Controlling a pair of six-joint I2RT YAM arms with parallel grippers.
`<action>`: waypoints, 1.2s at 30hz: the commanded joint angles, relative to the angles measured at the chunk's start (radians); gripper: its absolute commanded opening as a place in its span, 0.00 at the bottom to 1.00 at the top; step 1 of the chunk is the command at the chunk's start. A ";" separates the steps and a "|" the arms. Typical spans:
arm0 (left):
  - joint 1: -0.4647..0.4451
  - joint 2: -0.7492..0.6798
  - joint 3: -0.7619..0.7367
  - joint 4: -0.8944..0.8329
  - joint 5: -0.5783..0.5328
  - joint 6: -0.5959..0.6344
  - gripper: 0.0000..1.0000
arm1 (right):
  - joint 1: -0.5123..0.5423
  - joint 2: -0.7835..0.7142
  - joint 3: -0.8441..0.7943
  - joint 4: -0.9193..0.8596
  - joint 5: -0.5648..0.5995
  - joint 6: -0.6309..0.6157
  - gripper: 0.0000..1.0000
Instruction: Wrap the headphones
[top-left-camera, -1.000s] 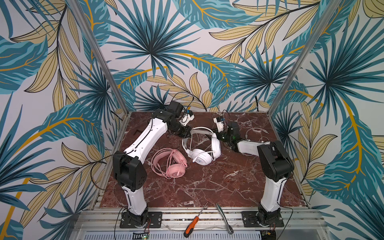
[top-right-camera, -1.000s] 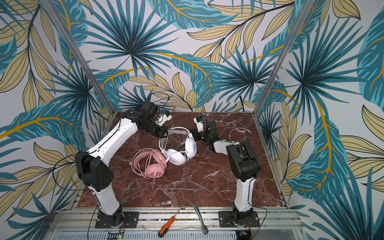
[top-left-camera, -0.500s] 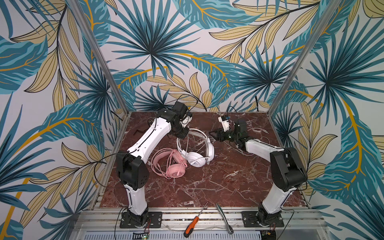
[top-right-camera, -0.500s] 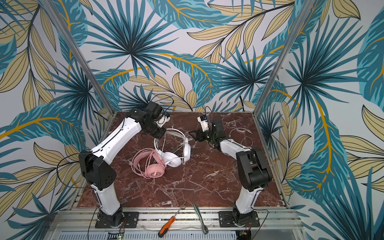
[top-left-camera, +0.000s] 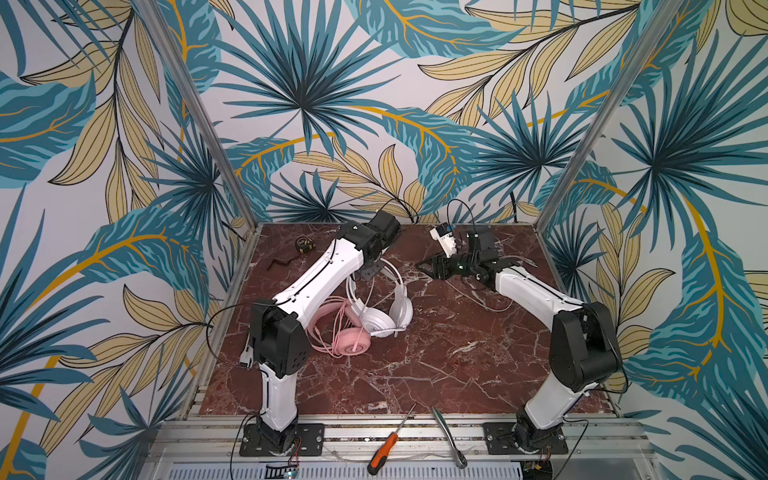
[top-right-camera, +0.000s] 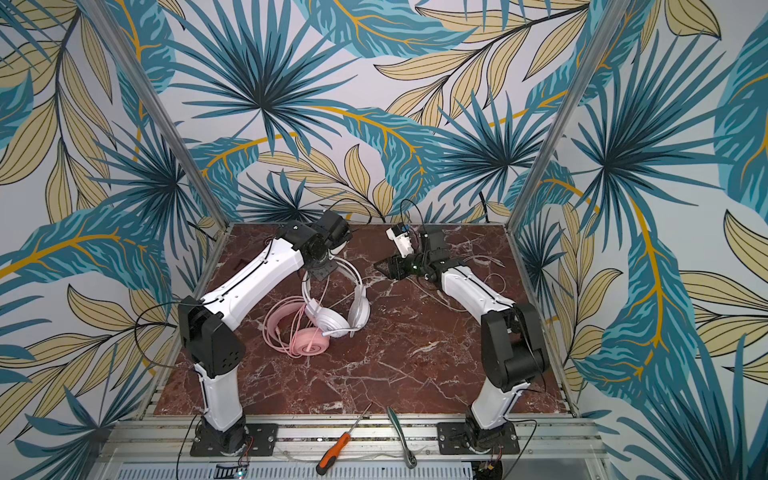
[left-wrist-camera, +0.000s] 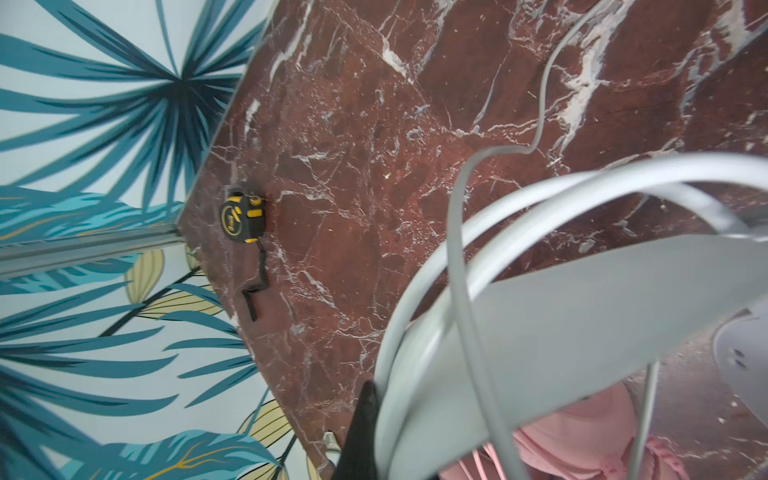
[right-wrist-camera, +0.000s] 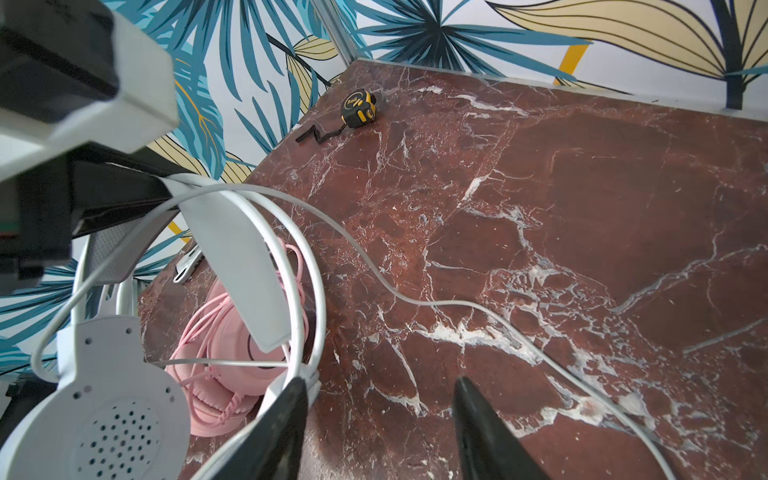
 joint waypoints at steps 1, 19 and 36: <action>-0.016 0.005 0.058 0.006 -0.078 0.015 0.00 | 0.003 0.020 -0.002 0.033 0.018 0.069 0.57; -0.013 0.057 0.131 0.006 -0.010 -0.087 0.00 | 0.086 -0.086 -0.176 0.418 -0.036 0.424 0.57; -0.008 0.067 0.145 0.006 -0.031 -0.147 0.00 | 0.211 -0.039 -0.156 0.490 0.062 0.705 0.52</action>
